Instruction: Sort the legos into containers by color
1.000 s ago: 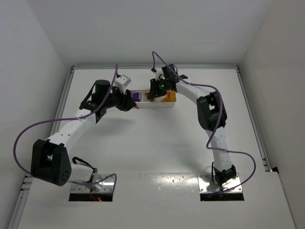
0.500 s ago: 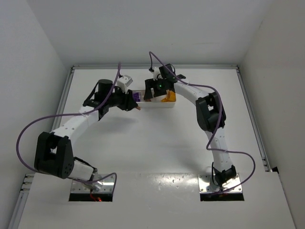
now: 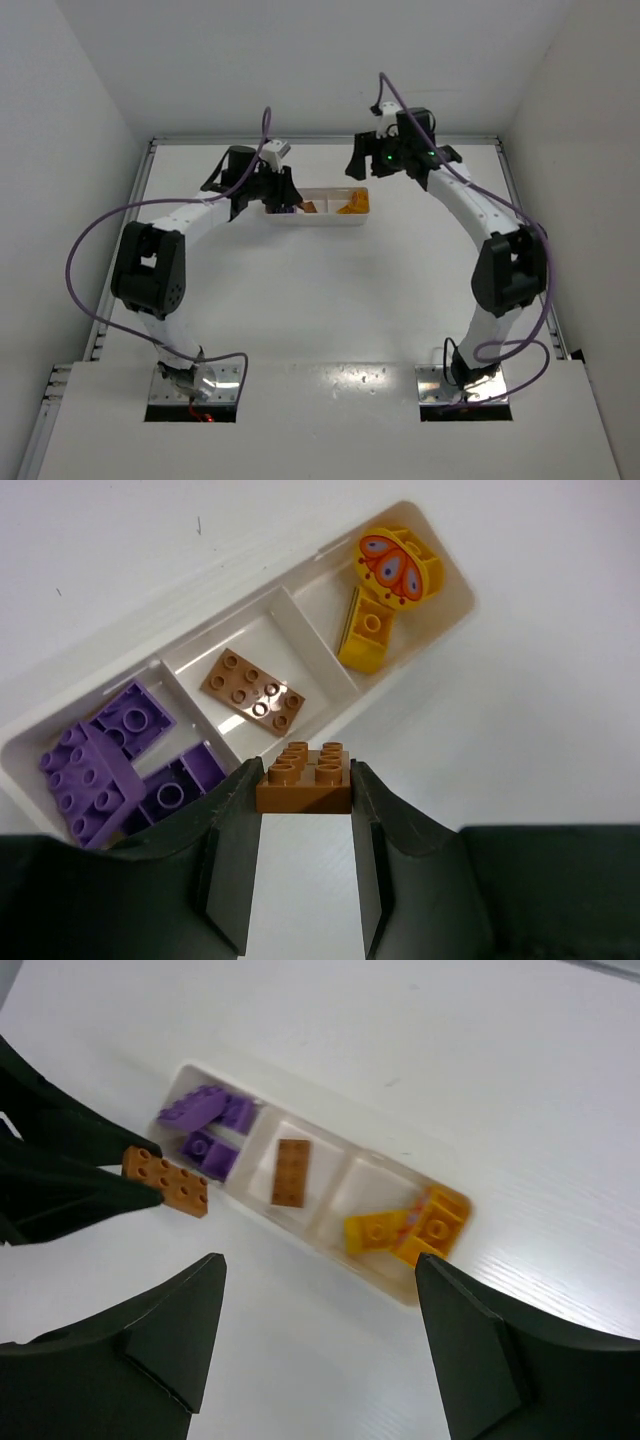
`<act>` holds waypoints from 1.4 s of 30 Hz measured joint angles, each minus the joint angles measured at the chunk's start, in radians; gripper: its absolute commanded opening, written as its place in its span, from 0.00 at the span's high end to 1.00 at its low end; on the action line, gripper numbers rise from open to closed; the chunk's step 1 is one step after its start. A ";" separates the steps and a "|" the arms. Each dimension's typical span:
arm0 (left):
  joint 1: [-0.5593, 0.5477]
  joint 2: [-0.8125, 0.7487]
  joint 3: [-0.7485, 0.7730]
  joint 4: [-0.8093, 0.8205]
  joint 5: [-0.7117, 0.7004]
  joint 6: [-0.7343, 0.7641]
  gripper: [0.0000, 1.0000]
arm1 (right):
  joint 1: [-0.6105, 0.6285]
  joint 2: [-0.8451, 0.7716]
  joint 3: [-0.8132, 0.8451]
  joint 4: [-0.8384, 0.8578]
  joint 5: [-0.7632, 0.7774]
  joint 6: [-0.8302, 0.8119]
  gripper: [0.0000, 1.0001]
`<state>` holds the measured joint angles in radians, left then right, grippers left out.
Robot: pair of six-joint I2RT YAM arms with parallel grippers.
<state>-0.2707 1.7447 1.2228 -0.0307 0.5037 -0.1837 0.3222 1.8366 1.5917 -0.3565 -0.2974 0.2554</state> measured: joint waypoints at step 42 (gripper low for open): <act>-0.110 -0.324 -0.039 -0.121 -0.157 0.101 0.01 | -0.330 -0.425 -0.448 -0.066 0.018 -0.171 0.18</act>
<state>-0.3809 1.4208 1.1843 -0.1513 0.3470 -0.0830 -0.0082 1.4117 1.1435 -0.4221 -0.2794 0.0841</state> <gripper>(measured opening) 0.994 0.820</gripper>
